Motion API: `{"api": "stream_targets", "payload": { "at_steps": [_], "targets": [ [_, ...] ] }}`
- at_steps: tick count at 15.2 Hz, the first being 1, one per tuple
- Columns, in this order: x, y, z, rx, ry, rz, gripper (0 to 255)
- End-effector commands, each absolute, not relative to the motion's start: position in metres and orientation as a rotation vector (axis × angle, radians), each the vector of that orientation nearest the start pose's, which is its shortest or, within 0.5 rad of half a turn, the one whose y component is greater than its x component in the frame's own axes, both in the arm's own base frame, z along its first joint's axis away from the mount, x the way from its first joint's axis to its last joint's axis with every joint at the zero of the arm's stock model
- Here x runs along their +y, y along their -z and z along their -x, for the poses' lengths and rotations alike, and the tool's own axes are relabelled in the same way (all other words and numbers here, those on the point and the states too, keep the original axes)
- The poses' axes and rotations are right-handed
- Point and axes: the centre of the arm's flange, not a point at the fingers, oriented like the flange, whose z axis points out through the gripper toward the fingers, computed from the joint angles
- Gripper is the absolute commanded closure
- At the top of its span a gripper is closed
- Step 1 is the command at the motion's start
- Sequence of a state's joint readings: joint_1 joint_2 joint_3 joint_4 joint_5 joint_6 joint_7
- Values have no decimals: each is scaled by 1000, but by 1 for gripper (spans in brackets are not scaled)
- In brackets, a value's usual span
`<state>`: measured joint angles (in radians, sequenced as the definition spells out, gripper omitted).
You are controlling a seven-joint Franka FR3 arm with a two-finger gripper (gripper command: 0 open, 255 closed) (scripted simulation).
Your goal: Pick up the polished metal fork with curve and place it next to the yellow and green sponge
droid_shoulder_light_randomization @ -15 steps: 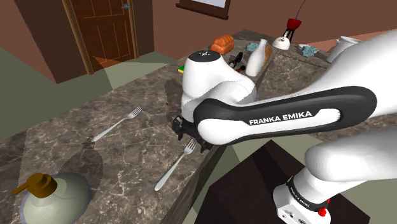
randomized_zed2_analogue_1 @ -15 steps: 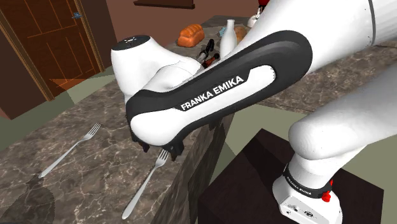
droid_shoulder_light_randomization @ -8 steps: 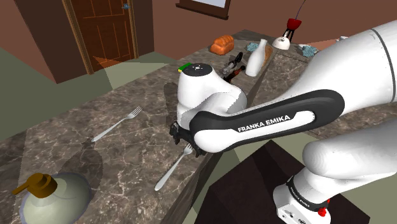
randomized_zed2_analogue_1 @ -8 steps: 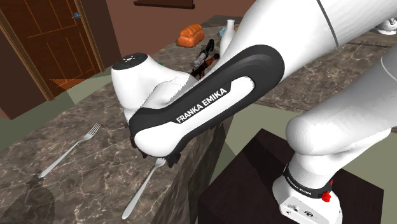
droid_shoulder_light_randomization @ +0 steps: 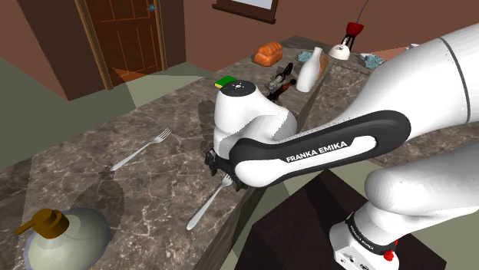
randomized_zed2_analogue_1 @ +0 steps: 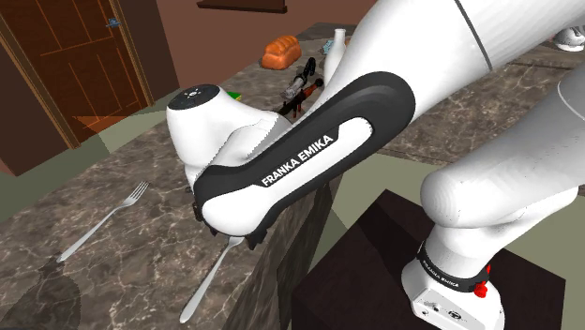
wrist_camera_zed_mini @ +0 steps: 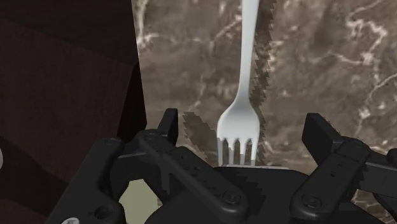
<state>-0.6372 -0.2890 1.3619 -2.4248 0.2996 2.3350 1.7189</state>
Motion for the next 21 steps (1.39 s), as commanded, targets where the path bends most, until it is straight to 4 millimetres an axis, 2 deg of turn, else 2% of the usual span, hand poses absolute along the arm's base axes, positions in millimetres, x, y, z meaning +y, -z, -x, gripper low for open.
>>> {"api": "stream_targets", "payload": {
  "at_steps": [1,10,21],
  "targets": [
    [316,-328,-357,1805,102,2596,255],
    [316,-328,-357,1805,102,2596,255],
    [316,-386,-357,1805,102,2596,255]
  ]
}}
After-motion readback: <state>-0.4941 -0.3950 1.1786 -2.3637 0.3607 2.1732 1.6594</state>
